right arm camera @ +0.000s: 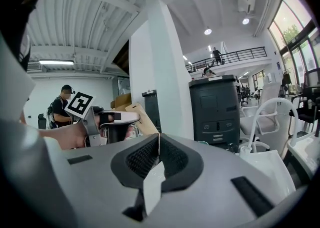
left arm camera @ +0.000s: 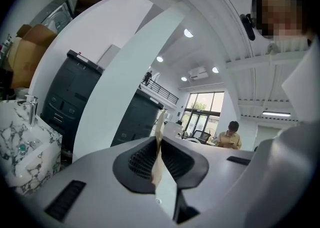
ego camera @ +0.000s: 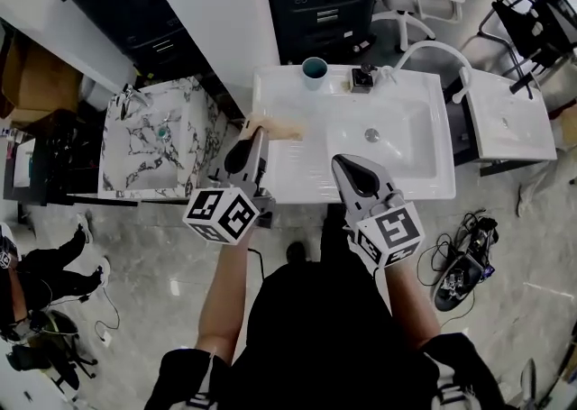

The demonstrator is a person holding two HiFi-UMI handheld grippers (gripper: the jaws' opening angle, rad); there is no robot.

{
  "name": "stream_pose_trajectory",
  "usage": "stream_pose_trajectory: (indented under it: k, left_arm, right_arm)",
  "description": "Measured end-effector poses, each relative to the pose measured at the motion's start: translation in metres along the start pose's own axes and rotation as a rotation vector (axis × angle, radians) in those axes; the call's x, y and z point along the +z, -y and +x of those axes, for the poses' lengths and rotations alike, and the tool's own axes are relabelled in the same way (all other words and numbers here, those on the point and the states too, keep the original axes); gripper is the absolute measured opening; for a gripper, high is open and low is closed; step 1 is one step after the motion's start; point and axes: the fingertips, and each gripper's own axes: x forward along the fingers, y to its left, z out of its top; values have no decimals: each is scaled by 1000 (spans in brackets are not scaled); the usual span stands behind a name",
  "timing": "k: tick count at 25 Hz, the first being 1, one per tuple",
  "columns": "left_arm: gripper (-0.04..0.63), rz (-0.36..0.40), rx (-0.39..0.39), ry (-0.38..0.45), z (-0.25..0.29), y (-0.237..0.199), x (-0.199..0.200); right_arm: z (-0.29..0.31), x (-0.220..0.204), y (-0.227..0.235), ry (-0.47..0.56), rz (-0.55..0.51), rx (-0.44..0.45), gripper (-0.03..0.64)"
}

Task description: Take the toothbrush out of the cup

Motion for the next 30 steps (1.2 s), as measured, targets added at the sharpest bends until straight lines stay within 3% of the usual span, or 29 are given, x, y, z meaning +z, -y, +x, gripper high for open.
stream_pose_trajectory:
  k: [11, 19, 30]
  left_arm:
    - [41, 30, -105, -18, -72, 28, -8]
    - [40, 71, -157, -44, -94, 46, -17]
    - [40, 63, -169, -16, -115, 67, -18]
  right_arm:
    - [-48, -11, -48, 14, 15, -118, 32]
    - [-81, 6, -44, 67, -6, -209, 32]
    - [-109, 25, -47, 132, -45, -197, 32]
